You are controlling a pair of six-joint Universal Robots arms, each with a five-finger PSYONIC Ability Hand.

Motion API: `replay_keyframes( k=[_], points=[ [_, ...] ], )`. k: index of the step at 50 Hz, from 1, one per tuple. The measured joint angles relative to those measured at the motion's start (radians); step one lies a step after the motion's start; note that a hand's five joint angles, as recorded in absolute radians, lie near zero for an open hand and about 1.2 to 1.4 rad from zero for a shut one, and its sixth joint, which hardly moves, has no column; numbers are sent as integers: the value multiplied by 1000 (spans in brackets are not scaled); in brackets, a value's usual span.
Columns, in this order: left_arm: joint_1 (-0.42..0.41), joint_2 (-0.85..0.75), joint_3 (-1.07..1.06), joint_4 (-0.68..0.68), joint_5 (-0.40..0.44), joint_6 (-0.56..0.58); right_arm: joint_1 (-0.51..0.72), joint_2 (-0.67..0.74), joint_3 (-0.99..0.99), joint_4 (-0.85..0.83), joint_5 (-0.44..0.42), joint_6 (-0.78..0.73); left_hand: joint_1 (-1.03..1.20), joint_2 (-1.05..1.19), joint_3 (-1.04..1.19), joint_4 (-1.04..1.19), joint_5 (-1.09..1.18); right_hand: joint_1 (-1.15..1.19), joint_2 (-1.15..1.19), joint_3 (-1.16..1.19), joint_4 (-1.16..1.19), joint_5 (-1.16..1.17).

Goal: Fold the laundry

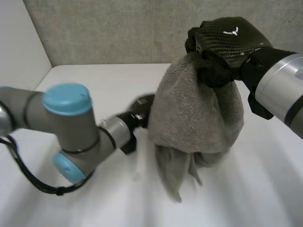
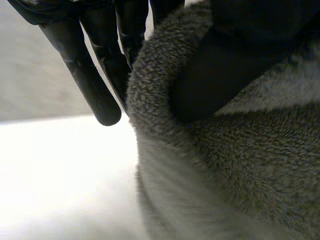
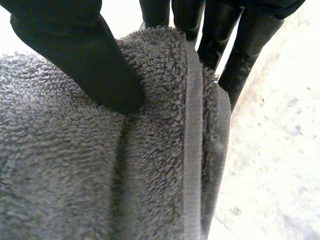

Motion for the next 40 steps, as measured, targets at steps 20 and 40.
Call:
replay_keyframes(
  k=[20,40],
  points=[
    [102,424,-376,-108,-230,432,-43,332,-105,199,-12,-93,27,43,44,44,40,0,0,0,0,3],
    [45,223,44,60,-405,750,-12,406,-258,-335,111,-287,27,43,46,46,40,0,0,0,0,6]
  ],
)
